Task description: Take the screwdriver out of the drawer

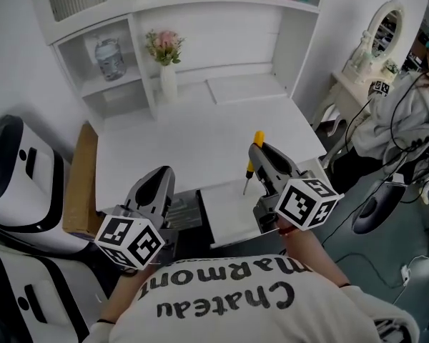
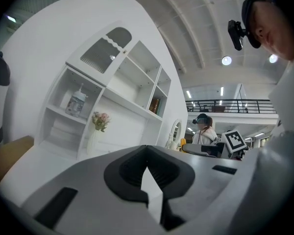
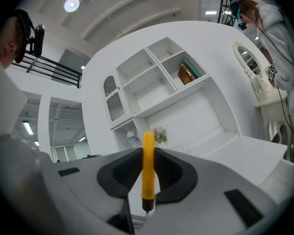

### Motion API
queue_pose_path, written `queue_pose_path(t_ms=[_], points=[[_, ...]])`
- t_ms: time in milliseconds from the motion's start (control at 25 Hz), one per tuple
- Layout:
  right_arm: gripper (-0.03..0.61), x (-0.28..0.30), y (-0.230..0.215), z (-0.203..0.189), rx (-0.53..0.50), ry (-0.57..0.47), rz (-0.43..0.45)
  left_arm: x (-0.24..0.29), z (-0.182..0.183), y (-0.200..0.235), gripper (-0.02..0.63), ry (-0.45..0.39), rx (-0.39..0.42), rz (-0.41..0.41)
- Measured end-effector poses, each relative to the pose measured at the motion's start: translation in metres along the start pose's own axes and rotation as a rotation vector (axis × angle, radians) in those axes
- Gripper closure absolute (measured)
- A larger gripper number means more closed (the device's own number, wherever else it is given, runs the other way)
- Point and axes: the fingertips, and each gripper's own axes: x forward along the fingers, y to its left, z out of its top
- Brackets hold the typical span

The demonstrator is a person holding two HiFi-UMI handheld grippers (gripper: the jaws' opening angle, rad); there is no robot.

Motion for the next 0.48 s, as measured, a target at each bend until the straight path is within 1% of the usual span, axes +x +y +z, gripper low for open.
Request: queue_pose_path(t_ms=[160,480], points=[[0.495,-0.015,-0.007,0.006,-0.040,0.030,0.031,0.001,-0.002,-0.023,0.594,-0.025,-0.004,0.041],[0.495,-0.052,-0.026,0.011,-0.073,0.090,0.076,0.001,-0.019,-0.068,0.594,-0.022,-0.024,0.103]])
